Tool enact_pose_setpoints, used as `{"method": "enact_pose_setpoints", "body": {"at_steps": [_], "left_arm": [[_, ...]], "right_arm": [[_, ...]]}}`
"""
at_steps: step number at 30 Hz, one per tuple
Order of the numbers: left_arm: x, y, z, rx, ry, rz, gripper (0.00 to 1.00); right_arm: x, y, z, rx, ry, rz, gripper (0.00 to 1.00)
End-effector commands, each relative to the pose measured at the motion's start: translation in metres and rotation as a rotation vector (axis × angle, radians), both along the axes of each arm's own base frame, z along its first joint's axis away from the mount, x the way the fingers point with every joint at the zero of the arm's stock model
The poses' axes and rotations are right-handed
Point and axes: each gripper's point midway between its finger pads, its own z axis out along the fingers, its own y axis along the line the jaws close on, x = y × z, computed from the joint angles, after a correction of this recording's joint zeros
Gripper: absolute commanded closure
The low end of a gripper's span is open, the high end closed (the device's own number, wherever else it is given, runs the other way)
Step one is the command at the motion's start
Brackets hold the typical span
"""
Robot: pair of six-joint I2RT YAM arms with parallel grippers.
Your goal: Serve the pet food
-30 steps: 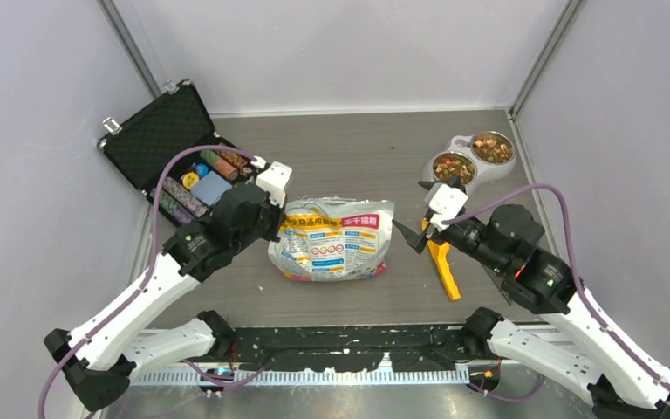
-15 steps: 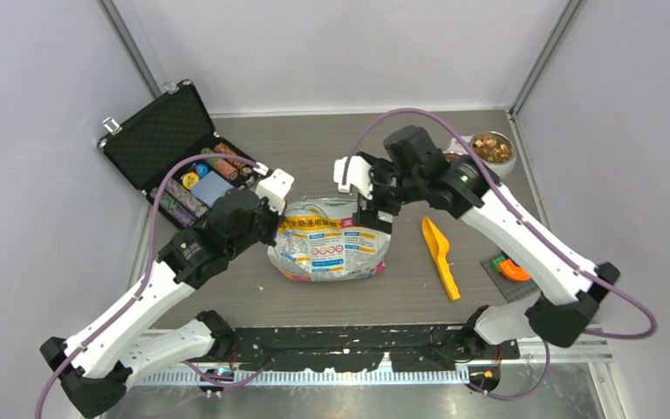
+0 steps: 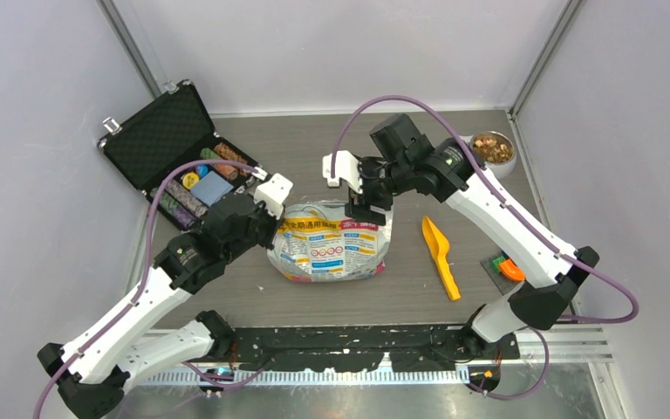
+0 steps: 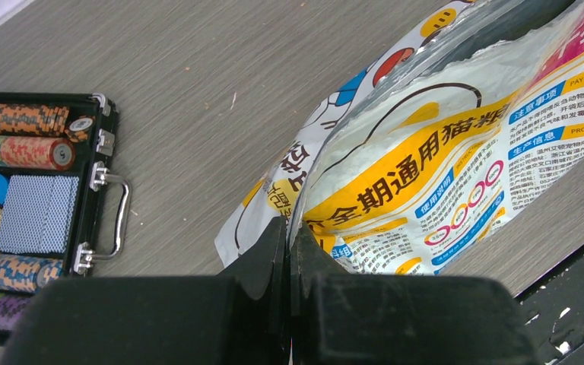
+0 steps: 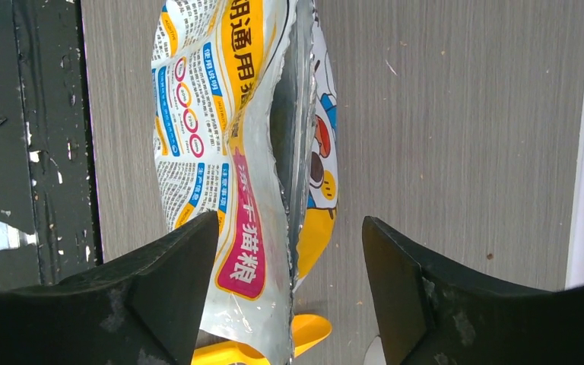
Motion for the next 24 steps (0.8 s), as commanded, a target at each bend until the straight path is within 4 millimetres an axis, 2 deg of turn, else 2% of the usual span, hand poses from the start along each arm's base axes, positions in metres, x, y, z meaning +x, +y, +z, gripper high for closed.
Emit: {"method": "enact_pose_setpoints", "body": {"at_steps": [1, 4, 6, 8, 9, 10, 11, 13, 17, 20, 23, 24], "left_arm": [[0.020, 0.008, 0.066, -0.114, -0.223, 0.075, 1.00], [0.020, 0.007, 0.065, -0.113, -0.223, 0.072, 1.00], [0.021, 0.007, 0.063, -0.109, -0.221, 0.074, 1.00], [0.021, 0.008, 0.063, -0.108, -0.223, 0.075, 1.00], [0.021, 0.008, 0.063, -0.106, -0.223, 0.076, 1.00], [0.021, 0.008, 0.063, -0.105, -0.224, 0.077, 1.00], [0.022, 0.009, 0.063, -0.105, -0.225, 0.080, 1.00], [0.022, 0.010, 0.063, -0.105, -0.228, 0.085, 1.00], [0.019, 0.007, 0.070, -0.142, -0.229, 0.078, 0.98], [0.011, -0.007, 0.080, -0.198, -0.227, 0.001, 0.48], [-0.004, -0.035, 0.094, -0.304, -0.216, -0.152, 0.14], [-0.008, -0.045, 0.100, -0.335, -0.214, -0.206, 0.09]], "right_arm": [[0.000, 0.004, -0.001, -0.006, 0.034, 0.000, 0.24], [0.002, 0.007, -0.004, -0.013, 0.065, -0.013, 0.29], [0.001, 0.009, -0.006, -0.018, 0.089, -0.022, 0.36], [0.002, 0.010, -0.007, -0.021, 0.108, -0.037, 0.50], [0.002, 0.011, -0.009, -0.023, 0.118, -0.040, 0.63], [0.002, 0.011, -0.008, -0.021, 0.120, -0.040, 0.69], [0.001, 0.012, -0.008, -0.020, 0.126, -0.041, 0.82], [0.000, 0.013, -0.008, -0.014, 0.133, -0.038, 0.93], [-0.002, 0.017, -0.001, 0.024, 0.132, -0.036, 0.95], [-0.005, 0.020, 0.005, 0.061, 0.119, -0.013, 0.95], [-0.008, 0.018, 0.006, 0.080, 0.102, -0.001, 0.95], [-0.008, 0.019, 0.009, 0.096, 0.089, 0.001, 0.95]]}}
